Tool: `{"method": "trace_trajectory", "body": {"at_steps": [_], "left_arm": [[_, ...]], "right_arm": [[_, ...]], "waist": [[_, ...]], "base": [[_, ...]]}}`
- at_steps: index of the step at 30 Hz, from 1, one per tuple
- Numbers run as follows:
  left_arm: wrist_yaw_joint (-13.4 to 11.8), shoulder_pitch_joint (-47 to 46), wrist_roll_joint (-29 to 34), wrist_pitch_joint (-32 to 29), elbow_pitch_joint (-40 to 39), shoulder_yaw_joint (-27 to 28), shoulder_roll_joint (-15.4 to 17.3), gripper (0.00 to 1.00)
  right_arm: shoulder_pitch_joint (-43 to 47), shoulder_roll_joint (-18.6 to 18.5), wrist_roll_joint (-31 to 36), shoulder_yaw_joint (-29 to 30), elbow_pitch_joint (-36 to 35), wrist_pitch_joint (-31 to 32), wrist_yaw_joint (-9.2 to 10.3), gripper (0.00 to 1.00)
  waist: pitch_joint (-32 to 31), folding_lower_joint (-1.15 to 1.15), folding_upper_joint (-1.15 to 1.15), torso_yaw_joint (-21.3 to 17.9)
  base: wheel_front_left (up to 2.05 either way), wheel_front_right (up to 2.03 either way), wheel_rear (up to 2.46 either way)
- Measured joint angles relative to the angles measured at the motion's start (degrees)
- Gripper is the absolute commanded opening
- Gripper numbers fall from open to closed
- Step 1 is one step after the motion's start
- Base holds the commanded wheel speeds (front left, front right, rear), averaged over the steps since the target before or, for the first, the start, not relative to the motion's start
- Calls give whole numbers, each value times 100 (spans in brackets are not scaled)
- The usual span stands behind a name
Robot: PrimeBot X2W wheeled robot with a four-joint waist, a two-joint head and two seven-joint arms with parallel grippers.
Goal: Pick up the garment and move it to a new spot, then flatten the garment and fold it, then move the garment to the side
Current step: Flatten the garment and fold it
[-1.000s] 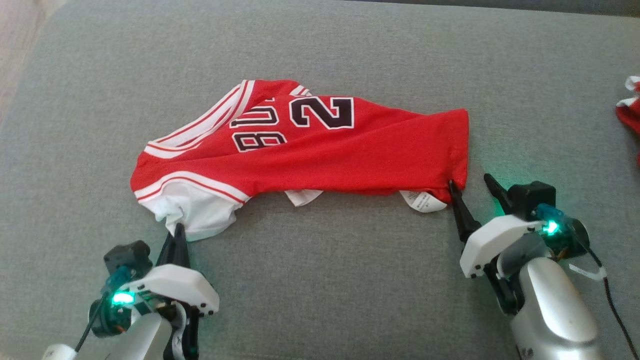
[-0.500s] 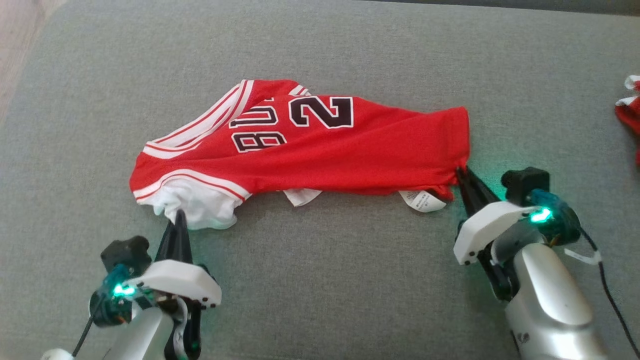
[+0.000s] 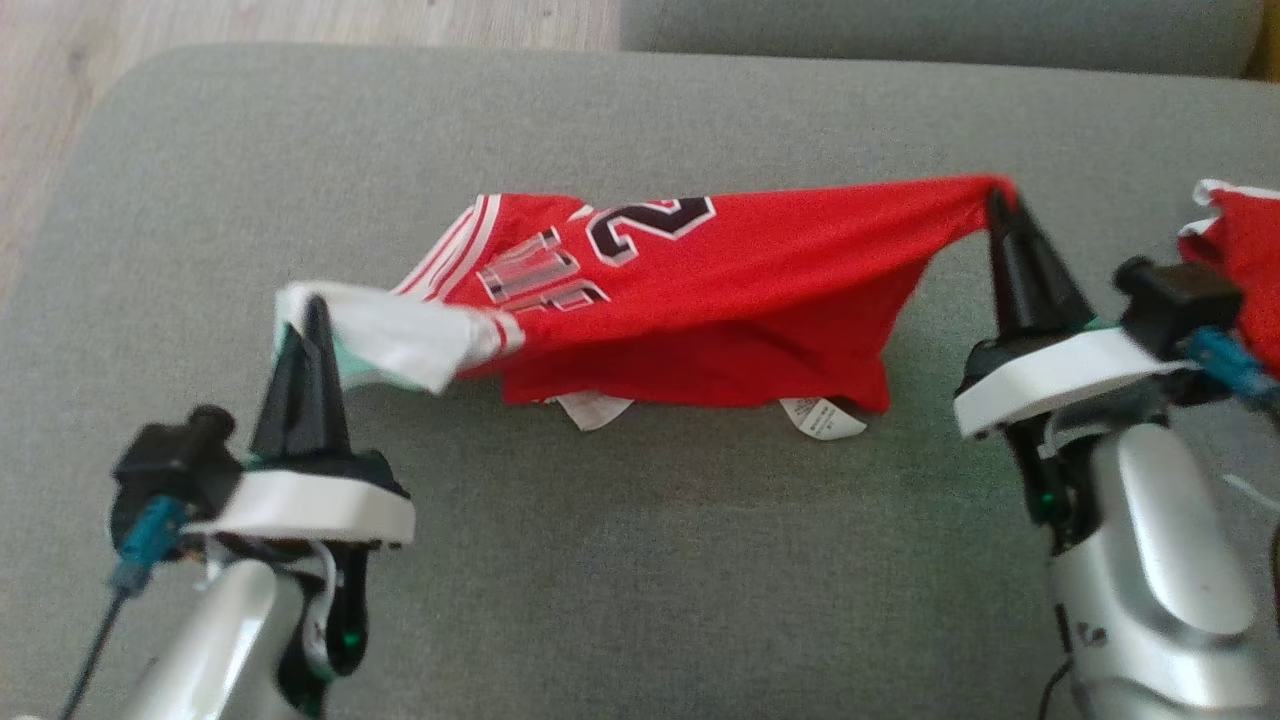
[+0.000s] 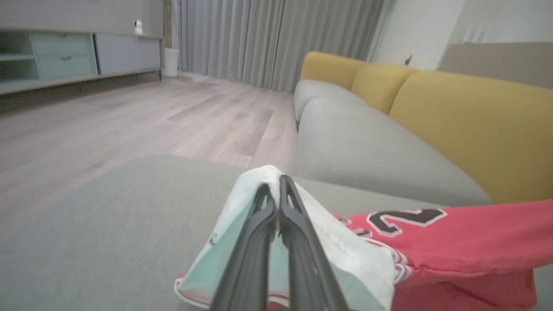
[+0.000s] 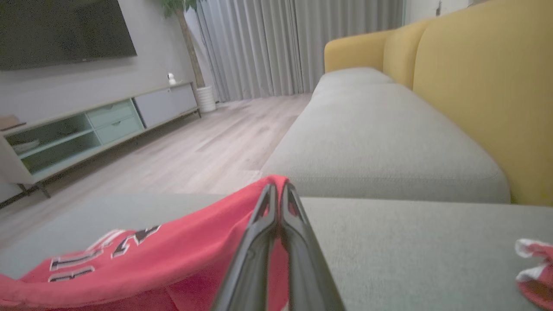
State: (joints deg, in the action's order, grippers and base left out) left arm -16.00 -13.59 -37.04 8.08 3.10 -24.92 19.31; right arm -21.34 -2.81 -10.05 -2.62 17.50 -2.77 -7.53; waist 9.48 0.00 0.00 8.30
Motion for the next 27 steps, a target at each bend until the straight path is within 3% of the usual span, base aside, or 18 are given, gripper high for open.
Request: {"method": "trace_trajectory", "body": {"at_steps": [13, 21, 27], "left_arm": [[-349, -454, 599, -805, -2565, 151, 875, 0], [-259, -1524, 856, -1507, -3510, 250, 1258, 0], [-56, -2243, 873, -1901, -3559, 151, 1287, 0]], "right_arm": [[469, 3, -94, 654, -2660, 305, 0, 0], [479, 4, 151, 894, -4189, 813, 0, 0], [465, 4, 302, 1074, -4664, 1203, 0, 0]], "waist": [[-669, -1, 0, -166], [-971, -1, 0, -432], [-870, -1, 0, -554]], "base": [[0, 0, 0], [0, 0, 0], [0, 0, 0]]}}
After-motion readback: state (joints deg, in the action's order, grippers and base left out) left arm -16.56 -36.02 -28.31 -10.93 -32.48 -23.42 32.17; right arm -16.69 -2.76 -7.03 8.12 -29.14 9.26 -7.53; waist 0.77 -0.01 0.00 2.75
